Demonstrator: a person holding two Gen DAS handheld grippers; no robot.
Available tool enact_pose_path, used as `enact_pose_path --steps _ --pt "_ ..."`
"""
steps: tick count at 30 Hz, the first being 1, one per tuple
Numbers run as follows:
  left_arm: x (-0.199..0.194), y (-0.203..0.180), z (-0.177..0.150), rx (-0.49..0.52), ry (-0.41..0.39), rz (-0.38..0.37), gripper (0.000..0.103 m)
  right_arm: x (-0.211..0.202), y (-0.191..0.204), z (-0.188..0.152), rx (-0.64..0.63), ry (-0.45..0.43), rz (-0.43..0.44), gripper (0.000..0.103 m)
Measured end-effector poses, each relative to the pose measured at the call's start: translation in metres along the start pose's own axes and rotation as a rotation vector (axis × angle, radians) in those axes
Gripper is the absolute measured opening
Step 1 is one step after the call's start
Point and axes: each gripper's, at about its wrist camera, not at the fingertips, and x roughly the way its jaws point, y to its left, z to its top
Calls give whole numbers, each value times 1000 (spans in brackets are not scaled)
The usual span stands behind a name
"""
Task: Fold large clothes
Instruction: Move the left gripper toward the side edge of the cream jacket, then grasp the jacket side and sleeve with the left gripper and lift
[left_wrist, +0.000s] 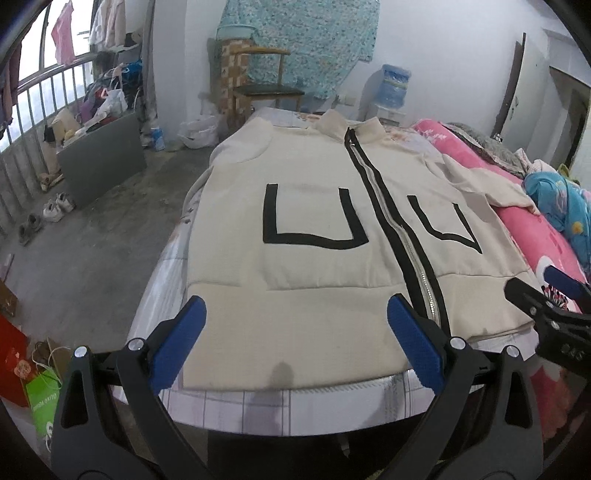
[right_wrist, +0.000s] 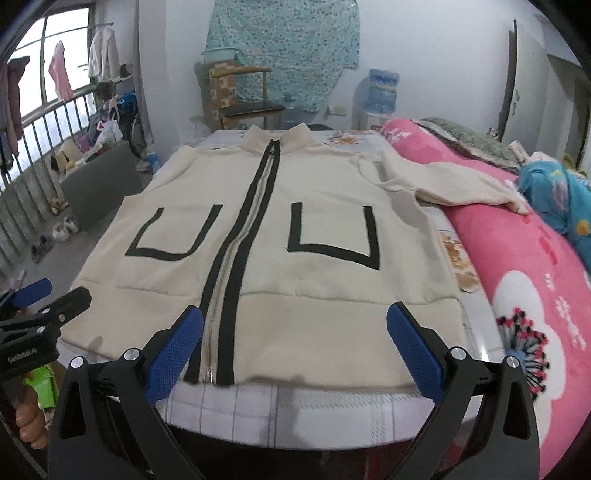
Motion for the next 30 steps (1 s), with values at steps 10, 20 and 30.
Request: enact_pose_path --steps 10,20,30 --pt "25 17 30 -57 14 -10 95 53 27 33 -43 57 134 97" --pt "40 134 86 -215 -116 152 85 104 78 48 -140 130 244 97" --pt "158 311 69 -712 79 -197 75 132 107 51 -217 194 296 97"
